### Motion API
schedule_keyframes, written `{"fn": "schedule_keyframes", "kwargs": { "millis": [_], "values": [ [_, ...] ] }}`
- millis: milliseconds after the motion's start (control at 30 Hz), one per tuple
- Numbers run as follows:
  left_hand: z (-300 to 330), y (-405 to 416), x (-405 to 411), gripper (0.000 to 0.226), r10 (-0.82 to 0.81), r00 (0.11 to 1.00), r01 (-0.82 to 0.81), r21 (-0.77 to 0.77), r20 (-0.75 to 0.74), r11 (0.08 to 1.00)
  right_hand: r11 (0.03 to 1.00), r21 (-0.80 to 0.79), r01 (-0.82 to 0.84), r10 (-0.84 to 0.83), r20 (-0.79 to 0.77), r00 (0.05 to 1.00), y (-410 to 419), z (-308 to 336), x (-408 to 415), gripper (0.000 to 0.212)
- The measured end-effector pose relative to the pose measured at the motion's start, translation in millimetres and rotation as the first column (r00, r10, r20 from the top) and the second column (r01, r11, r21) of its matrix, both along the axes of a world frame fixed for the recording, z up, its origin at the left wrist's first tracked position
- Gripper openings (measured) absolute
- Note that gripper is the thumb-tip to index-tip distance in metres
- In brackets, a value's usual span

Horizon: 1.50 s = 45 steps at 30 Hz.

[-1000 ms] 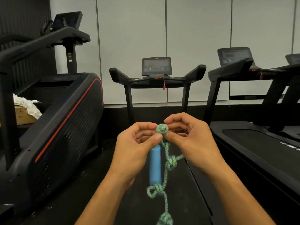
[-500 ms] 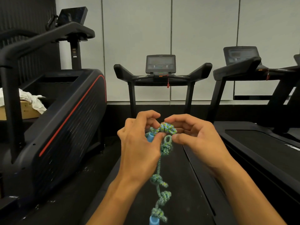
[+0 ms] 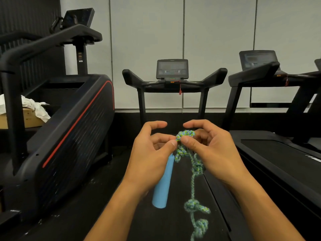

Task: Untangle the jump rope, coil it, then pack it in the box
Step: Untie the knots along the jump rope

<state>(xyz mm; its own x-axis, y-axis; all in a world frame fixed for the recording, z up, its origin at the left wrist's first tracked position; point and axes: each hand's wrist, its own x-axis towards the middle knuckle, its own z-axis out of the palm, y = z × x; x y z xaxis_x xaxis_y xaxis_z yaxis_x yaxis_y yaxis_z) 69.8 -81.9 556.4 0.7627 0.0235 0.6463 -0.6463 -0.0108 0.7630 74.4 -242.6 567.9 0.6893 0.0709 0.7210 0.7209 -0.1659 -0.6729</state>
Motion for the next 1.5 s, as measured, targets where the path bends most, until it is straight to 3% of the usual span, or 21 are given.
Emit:
{"fn": "schedule_keyframes", "kwargs": {
  "millis": [233,533,900,1000,1100,1267,1500],
  "values": [
    [0.9,2.1,1.0,0.023,-0.272,0.954,0.262,-0.093,-0.121,0.960,0.999,0.039,-0.026,0.026,-0.002,1.000,-1.4,1.5,-0.7,0.023],
    [-0.5,-0.4,2.2,0.019,-0.285,0.954,0.279,-0.066,-0.095,0.958,0.982,0.141,-0.125,0.141,-0.115,0.983,-1.4,1.4,-2.6,0.029],
    [-4.0,-5.6,5.4,0.027,-0.166,0.986,0.166,0.001,-0.020,0.986,0.977,0.187,-0.102,0.139,-0.197,0.970,-1.1,0.0,0.6,0.024],
    [-4.2,-7.3,6.2,0.031,-0.026,0.997,0.025,0.018,0.066,1.000,0.981,0.152,-0.119,0.146,-0.183,0.972,-2.1,0.1,-0.4,0.009],
    [-5.0,-6.4,6.5,0.035,0.109,0.982,-0.122,0.071,0.157,0.990,0.989,0.102,-0.106,0.121,-0.156,0.980,-4.4,1.1,-2.7,0.018],
    [-8.3,-6.9,2.0,0.029,0.229,0.924,-0.294,0.186,0.307,0.938,0.997,0.036,-0.075,0.080,-0.163,0.983,-6.6,3.0,-5.3,0.011],
    [-9.6,-12.8,4.1,0.030,0.187,0.951,-0.239,0.205,0.245,0.949,0.999,-0.036,0.021,-0.026,-0.149,0.988,-7.5,1.1,-9.4,0.020]
  ]
}}
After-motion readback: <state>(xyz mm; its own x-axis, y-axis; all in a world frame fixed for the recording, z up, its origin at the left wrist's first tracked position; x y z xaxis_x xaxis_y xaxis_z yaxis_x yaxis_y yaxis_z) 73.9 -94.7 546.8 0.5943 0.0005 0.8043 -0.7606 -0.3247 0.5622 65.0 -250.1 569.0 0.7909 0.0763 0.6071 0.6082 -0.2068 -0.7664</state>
